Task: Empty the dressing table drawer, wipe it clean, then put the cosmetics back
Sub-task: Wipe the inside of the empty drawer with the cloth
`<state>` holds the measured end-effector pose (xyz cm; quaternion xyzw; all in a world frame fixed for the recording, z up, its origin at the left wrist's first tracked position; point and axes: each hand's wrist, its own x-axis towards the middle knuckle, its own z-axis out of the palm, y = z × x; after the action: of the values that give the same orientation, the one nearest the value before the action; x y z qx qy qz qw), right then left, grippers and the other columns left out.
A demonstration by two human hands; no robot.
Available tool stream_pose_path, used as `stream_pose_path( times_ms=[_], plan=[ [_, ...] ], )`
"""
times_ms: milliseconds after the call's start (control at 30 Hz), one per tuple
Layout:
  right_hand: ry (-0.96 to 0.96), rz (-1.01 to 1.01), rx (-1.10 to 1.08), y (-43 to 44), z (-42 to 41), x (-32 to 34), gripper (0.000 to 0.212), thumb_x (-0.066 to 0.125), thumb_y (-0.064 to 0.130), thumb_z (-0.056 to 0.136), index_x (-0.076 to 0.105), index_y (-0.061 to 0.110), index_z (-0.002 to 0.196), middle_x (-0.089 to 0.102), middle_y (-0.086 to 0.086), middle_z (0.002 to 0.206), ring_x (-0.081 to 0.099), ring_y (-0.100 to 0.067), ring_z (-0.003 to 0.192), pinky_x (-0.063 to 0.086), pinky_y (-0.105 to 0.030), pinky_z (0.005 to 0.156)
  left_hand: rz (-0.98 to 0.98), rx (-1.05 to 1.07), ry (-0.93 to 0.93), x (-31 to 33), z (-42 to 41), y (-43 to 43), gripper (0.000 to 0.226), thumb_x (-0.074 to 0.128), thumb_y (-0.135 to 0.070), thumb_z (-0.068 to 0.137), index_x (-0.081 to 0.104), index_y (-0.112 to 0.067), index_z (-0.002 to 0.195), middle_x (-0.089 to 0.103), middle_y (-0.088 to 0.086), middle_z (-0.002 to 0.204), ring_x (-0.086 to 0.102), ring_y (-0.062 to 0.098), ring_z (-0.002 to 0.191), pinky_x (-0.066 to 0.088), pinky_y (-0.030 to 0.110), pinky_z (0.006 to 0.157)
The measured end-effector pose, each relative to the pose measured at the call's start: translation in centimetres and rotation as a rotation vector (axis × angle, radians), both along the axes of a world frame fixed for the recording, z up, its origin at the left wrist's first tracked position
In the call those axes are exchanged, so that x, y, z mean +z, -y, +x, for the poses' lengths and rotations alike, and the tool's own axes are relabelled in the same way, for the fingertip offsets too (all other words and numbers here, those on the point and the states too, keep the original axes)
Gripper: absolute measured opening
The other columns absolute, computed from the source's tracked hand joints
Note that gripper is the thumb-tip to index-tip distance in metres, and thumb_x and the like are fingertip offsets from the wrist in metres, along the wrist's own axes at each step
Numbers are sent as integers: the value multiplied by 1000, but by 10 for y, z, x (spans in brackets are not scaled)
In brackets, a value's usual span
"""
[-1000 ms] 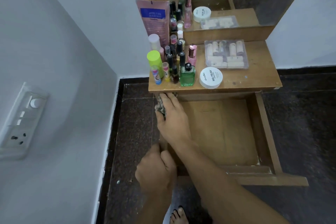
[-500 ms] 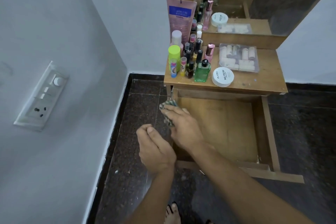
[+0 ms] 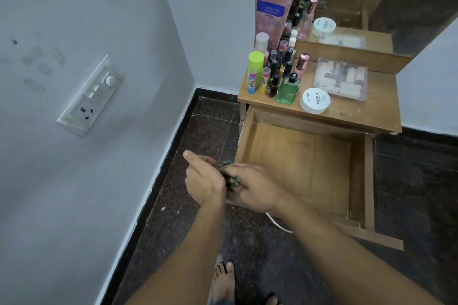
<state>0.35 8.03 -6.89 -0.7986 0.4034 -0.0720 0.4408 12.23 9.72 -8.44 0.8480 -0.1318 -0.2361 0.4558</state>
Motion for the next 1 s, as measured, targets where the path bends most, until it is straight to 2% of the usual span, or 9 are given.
stream_pose_path(
  times_ms=[133, 233, 333, 500, 700, 800, 867, 933, 1000],
  plan=[
    [69, 52, -28, 2, -7, 16, 42, 74, 32, 89, 66, 27, 130, 68, 8, 124, 62, -7, 114, 51, -26, 98, -153, 120, -363, -1, 9, 0, 71, 16, -54, 103, 61, -16, 64, 51, -3, 58, 50, 20, 62, 44, 41, 76],
    [20, 32, 21, -2, -7, 12, 48, 73, 27, 92, 60, 28, 138, 66, 11, 130, 60, -5, 118, 50, -28, 101, -185, 125, -468, -1, 18, -3, 63, 24, -57, 101, 60, -19, 65, 47, -5, 59, 45, 17, 61, 40, 39, 72],
    [-61, -28, 145, 2, -3, 11, 45, 72, 24, 91, 60, 28, 134, 65, 7, 123, 61, -11, 113, 51, -30, 96, -156, 27, -373, -9, 11, -11, 63, 26, -64, 95, 64, -23, 64, 53, -6, 59, 51, 20, 63, 43, 44, 71],
    [-97, -42, 258, 10, -8, 14, 22, 76, 17, 88, 64, 25, 105, 59, 11, 103, 57, -10, 96, 50, -31, 83, -99, -93, -126, -17, -6, -15, 73, 13, -54, 105, 70, -21, 75, 68, 2, 79, 63, 23, 79, 48, 45, 83],
    [-112, -147, 293, -9, -59, 5, 39, 69, 12, 90, 59, 32, 121, 56, 14, 124, 52, -10, 116, 47, -35, 102, -94, -97, -66, -22, -7, -16, 80, 7, -54, 106, 71, -19, 74, 66, -1, 71, 63, 20, 72, 51, 42, 80],
    [-210, -270, 311, -23, -94, 1, 55, 66, 13, 91, 52, 34, 140, 52, 13, 137, 52, -13, 120, 49, -35, 103, -63, -70, -6, -21, -10, -16, 79, 9, -52, 107, 70, -19, 70, 67, 0, 70, 63, 21, 75, 51, 45, 86],
    [-253, -333, 283, -36, -116, 3, 70, 64, 3, 87, 48, 30, 149, 46, 13, 148, 49, -13, 121, 51, -31, 99, -34, -70, 27, -20, -10, -15, 78, 10, -52, 107, 69, -20, 67, 67, 0, 71, 64, 24, 79, 50, 48, 90],
    [-287, -425, 244, -50, -134, 7, 78, 66, -3, 79, 48, 25, 150, 45, 9, 152, 48, -13, 121, 55, -31, 92, -13, -84, 57, -21, -10, -14, 77, 10, -51, 107, 67, -22, 64, 67, 1, 70, 65, 27, 81, 49, 50, 93],
    [-311, -524, 199, -65, -149, 2, 76, 70, -3, 77, 51, 19, 148, 48, 2, 151, 51, -19, 127, 56, -35, 94, 4, -107, 79, -19, -10, -14, 76, 10, -48, 108, 66, -22, 63, 66, 0, 68, 64, 28, 82, 48, 49, 95]
  ],
)
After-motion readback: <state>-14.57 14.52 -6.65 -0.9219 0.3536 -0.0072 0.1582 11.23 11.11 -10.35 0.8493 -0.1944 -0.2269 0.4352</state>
